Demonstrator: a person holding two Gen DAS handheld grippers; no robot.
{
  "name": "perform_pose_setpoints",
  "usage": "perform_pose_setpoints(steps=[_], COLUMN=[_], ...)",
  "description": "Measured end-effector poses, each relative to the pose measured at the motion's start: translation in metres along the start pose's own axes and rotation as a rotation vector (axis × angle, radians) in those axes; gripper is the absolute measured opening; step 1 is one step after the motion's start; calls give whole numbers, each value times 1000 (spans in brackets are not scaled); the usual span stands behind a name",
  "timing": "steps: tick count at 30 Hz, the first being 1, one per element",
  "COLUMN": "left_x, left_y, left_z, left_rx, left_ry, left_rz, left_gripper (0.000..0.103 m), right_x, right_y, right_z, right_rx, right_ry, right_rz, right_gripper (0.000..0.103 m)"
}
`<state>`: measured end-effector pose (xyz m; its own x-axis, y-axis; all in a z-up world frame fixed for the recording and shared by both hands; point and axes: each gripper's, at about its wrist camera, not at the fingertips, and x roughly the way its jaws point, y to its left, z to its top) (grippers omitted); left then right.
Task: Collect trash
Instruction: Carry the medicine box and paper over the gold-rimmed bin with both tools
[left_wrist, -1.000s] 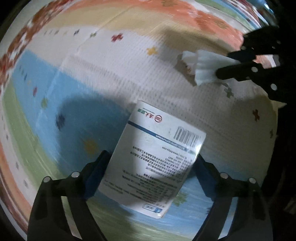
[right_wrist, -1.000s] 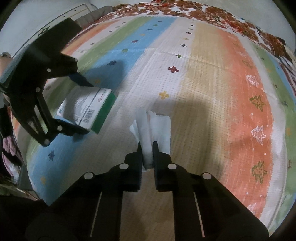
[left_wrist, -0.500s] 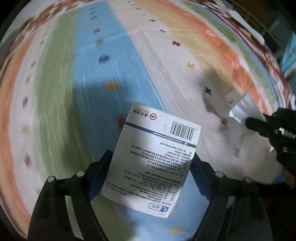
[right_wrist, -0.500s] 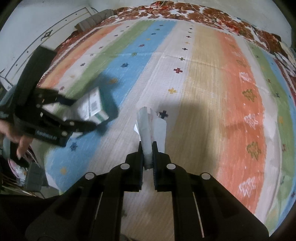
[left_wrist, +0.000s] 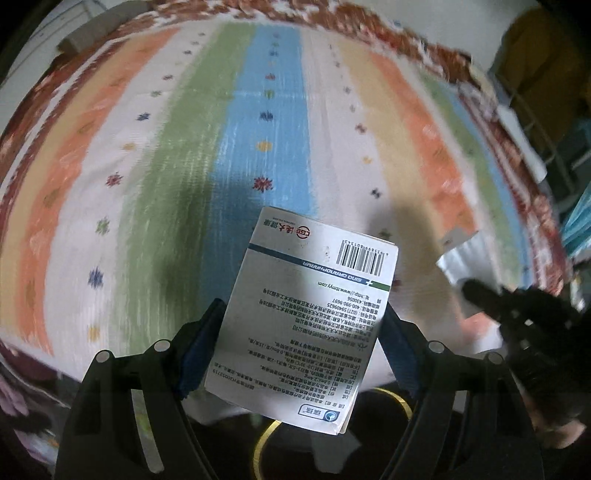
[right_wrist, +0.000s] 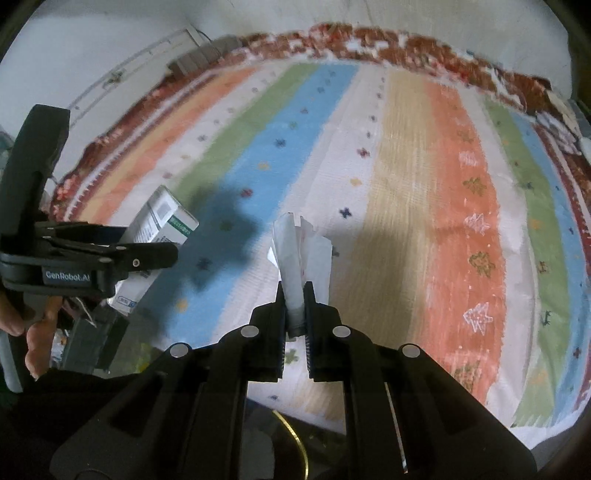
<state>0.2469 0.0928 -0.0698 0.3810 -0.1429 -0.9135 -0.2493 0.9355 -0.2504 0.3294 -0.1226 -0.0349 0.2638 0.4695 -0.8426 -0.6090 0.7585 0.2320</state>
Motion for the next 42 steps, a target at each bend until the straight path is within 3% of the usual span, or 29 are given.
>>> perform_pose_setpoints(steps=[9, 17, 26, 33, 42], left_x=[-53, -81, -99, -107, -106], left_y=[-9, -17, -26, -38, -44], left_z=[-41, -86, -124, -153, -184], left_rx=[-62, -46, -30, 18, 15], left_ry=[-109, -185, -232, -266, -258], left_rz=[-88, -79, -129, -125, -162], left_gripper=[78, 78, 78, 78, 78], right_x=[-56, -84, -107, -119, -122], right_y=[34, 46, 50, 56, 71], right_z=[-31, -60, -96, -122, -161], right_rx=[-31, -20, -3, -7, -24], right_ry=[-96, -127, -140, -150, -116], right_rz=[16, 20, 47, 56, 70], right_gripper=[7, 7, 7, 7, 7])
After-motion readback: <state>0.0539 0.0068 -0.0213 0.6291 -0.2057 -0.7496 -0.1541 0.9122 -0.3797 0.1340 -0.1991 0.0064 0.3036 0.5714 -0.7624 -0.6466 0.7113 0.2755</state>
